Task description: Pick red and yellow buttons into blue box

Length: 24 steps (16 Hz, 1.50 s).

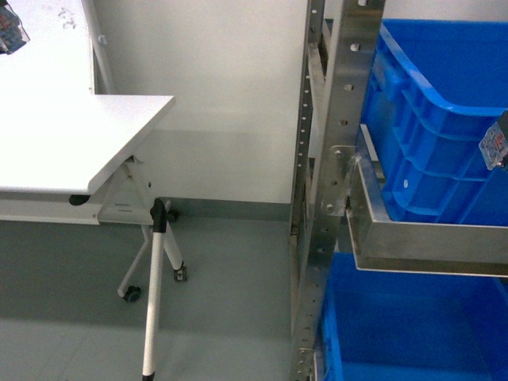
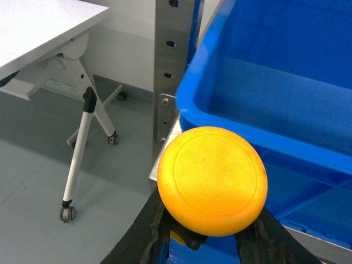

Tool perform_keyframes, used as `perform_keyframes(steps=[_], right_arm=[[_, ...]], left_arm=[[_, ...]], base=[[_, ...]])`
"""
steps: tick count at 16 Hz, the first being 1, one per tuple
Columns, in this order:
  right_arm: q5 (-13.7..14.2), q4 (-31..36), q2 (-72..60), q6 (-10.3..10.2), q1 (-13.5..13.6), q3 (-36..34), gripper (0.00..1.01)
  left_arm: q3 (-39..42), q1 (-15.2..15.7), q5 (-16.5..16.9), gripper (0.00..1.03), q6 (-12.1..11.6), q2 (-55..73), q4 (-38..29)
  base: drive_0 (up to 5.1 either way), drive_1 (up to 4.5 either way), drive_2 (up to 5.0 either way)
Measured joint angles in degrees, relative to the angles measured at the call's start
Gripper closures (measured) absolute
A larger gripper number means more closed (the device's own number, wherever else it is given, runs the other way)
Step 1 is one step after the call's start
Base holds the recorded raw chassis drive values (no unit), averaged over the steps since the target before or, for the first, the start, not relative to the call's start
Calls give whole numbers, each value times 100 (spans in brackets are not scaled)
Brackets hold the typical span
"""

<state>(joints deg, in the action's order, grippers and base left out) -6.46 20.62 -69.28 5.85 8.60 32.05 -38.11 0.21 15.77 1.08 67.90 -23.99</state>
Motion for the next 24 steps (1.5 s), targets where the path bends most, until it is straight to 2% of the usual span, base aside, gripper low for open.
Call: perform_keyframes(steps=[24], right_arm=[[-2, -4, 0, 0, 0, 0, 76]], left_arm=[[0, -4, -7, 78, 0, -9, -4]], base=[[478, -236, -236]])
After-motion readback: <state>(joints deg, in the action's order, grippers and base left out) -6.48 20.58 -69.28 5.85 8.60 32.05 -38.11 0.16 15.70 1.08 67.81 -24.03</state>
